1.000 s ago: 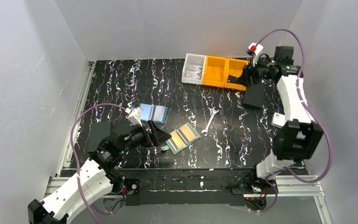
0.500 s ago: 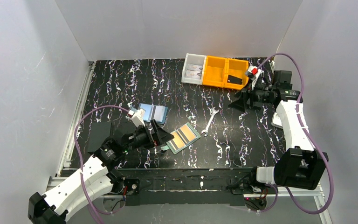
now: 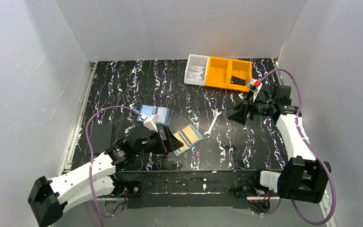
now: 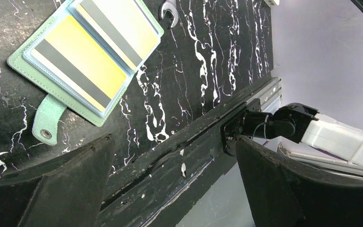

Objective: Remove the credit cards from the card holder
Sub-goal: Remove the credit card from the card holder.

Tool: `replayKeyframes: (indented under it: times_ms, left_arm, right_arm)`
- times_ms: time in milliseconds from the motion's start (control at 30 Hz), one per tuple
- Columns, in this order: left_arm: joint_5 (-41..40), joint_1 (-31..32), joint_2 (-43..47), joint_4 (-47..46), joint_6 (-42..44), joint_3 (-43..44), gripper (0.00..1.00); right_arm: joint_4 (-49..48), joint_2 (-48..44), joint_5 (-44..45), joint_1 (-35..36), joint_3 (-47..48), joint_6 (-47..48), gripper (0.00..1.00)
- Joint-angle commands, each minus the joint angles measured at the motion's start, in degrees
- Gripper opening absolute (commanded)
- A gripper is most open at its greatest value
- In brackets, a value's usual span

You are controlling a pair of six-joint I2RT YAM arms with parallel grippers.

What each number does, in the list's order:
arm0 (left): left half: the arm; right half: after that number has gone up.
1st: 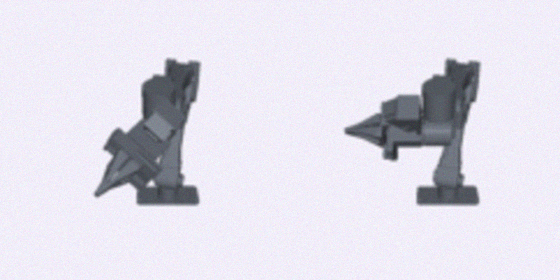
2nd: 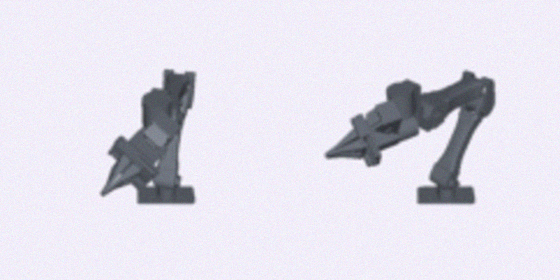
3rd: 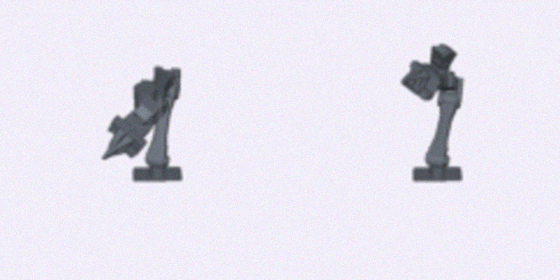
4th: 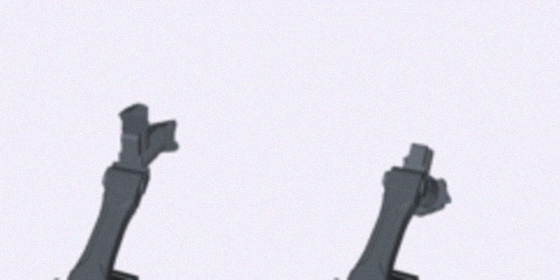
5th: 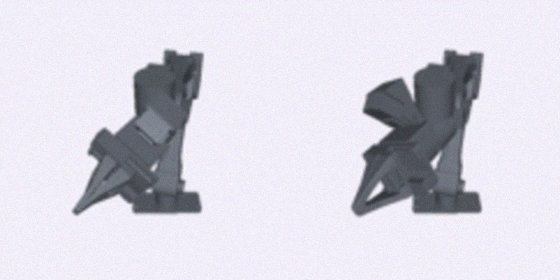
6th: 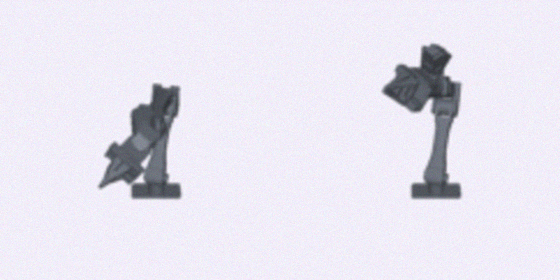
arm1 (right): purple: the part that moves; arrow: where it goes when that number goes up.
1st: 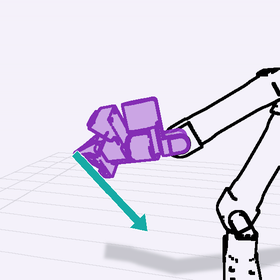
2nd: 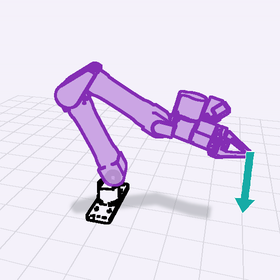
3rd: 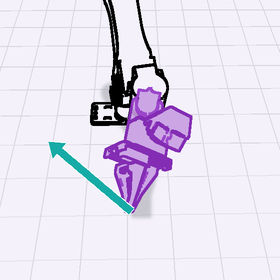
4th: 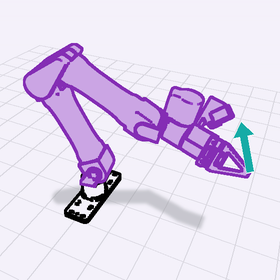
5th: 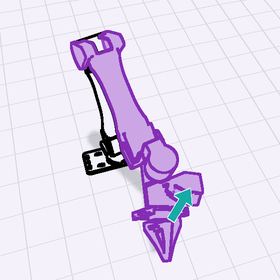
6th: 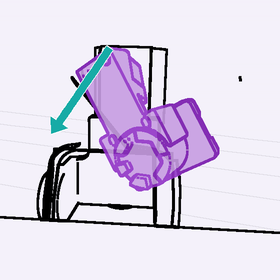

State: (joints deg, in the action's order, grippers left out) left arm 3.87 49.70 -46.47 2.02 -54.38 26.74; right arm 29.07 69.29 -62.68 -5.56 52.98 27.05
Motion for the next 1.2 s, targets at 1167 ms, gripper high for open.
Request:
replayKeyframes:
  times_ms: [1167]
  left_arm:
    - [-7.00, 5.24, -11.30, -10.89, -5.65, 1.62, 0.91]
  right_arm:
    - [-7.53, 4.07, 11.13, 12.93, -4.13, -3.65, 0.80]
